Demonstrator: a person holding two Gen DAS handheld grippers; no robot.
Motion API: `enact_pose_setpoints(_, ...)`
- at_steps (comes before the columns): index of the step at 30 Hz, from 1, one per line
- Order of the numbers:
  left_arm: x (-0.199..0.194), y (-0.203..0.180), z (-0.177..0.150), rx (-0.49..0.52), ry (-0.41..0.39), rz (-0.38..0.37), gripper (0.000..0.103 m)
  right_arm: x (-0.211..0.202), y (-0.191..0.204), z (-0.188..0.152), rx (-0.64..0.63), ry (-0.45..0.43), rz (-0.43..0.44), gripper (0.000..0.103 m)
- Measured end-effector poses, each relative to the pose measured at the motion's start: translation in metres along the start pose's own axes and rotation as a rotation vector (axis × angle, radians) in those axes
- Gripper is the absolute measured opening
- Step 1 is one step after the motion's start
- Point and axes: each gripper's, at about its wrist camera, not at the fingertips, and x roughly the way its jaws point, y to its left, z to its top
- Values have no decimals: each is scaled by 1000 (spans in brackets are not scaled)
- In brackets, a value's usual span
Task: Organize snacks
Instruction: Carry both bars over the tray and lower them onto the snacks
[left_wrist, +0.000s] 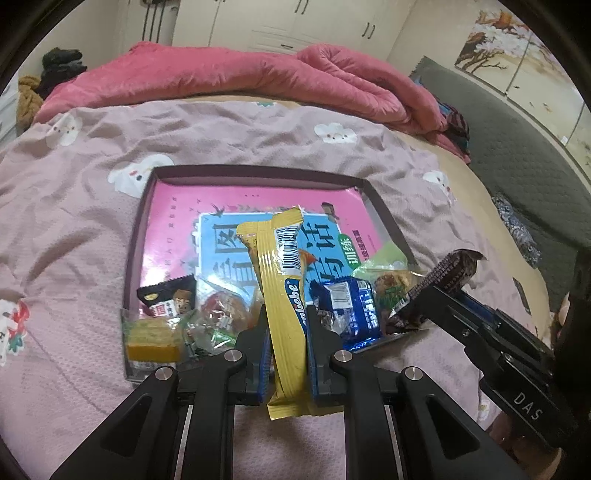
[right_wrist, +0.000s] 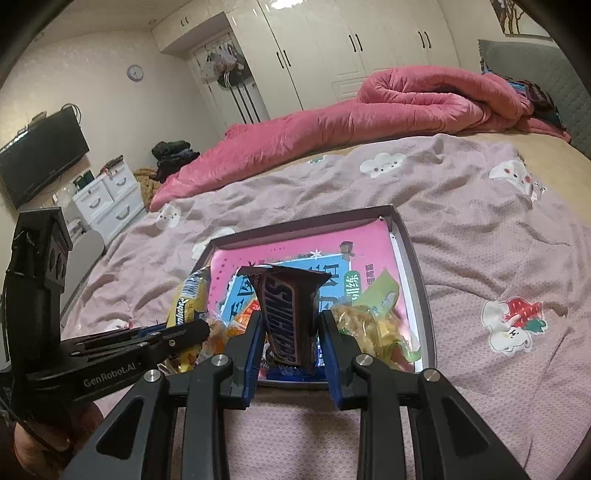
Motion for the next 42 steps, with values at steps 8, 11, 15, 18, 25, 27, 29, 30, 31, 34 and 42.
enact_pose_setpoints(8,10,2,1,9,7,-10,16,8,3,-1,-13,40,-25,30)
enact_pose_setpoints(11,13,5,2,6,10,-13,16,11,6,0,-20,52,-32,30)
enact_pose_setpoints(15,15,9,2,-4,18,-29,16,18,8,0,-27,72,-39,30)
enact_pose_setpoints(18,17,11,2,-6,17,-37,16,22,10,0,-33,86,-49,30)
enact_pose_setpoints(25,19,13,1,-13,20,-48,16,28,10,-2,-30,114,-71,30)
enact_pose_setpoints(27,20,14,1,-16,20,-50,16,30,8,-2,-28,121,-76,30)
enact_pose_setpoints(29,20,14,0,-16,19,-48,16,31,7,-2,-24,124,-76,30)
enact_pose_setpoints(30,20,14,0,-15,18,-48,16,32,7,-2,-22,126,-80,30)
enact_pose_setpoints(31,20,14,0,-16,17,-48,16,33,7,-2,-21,127,-82,30)
enact_pose_setpoints(34,20,15,0,-18,17,-45,16,36,6,-2,-16,134,-86,30)
enact_pose_setpoints(42,22,19,0,-32,17,-40,16,43,5,-2,-12,138,-97,30)
